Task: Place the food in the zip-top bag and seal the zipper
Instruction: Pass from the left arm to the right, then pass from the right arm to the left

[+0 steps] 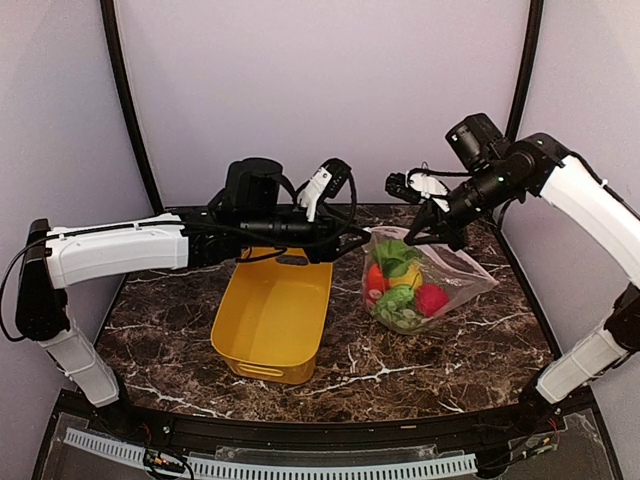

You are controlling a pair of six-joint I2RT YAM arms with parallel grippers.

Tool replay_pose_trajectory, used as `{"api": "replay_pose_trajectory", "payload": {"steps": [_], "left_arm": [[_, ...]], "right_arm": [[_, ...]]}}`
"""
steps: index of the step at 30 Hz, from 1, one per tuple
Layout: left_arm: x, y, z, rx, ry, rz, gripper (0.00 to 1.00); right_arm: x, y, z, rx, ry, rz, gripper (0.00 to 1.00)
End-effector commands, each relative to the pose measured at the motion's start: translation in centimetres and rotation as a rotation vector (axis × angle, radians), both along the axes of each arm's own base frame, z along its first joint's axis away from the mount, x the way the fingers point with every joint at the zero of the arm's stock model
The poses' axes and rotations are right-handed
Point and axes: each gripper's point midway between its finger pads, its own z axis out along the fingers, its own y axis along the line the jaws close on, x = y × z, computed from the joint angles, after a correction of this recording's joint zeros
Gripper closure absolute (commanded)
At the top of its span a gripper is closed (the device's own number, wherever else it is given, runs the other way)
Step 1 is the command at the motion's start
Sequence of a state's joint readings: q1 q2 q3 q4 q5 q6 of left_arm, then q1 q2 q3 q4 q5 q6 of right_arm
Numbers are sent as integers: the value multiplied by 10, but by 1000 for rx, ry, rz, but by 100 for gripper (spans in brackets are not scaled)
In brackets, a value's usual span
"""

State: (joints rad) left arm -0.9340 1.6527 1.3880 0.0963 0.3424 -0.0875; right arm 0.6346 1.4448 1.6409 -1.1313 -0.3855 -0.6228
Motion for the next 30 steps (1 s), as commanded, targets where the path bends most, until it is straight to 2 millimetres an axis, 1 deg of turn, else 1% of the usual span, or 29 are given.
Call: {"api": "replay_pose_trajectory", "payload": {"steps": [1,2,6,9,10,12,13,14,15,16,17,18,19,20,22,24,26,30], "left_arm": [[-15,12,20,-73,-132,-45,55],[-16,12,15,-65,-127,-50,56],[-19,9,8,-58,-156,-85,62],[-19,7,4,-55,-167,-94,71],[-19,7,5,-61,-172,-94,73],[-19,7,8,-72,-181,-93,80],[-19,9,8,-76,-184,-86,81],[-16,11,13,-87,-203,-59,78],[-17,16,14,-91,-217,-49,75],[-15,21,25,-117,-250,-19,67],[-14,24,20,-111,-260,-8,66],[-13,29,30,-128,-295,15,66],[-14,31,27,-122,-303,19,68],[-15,33,29,-120,-320,17,71],[-18,32,30,-114,-329,-5,76],[-21,29,30,-114,-326,-32,79],[-23,27,29,-117,-322,-47,81],[-23,23,30,-130,-323,-59,79]], "right_arm": [[-24,11,33,113,-1,152,100],[-27,12,35,124,10,165,100],[-34,14,38,146,42,192,100],[-35,14,39,155,50,196,100],[-35,14,39,153,53,194,100],[-36,14,37,151,65,197,100],[-37,14,36,149,67,198,100],[-38,13,35,148,72,202,100],[-39,13,35,148,74,204,100],[-39,13,35,148,75,205,100],[-40,13,35,147,77,206,100],[-40,13,35,148,80,209,100],[-41,13,34,148,84,212,100],[-41,13,35,148,85,214,100],[-42,14,34,149,92,218,100],[-42,14,35,153,97,222,100],[-42,15,35,154,104,224,100],[-43,16,35,158,115,229,100]]}}
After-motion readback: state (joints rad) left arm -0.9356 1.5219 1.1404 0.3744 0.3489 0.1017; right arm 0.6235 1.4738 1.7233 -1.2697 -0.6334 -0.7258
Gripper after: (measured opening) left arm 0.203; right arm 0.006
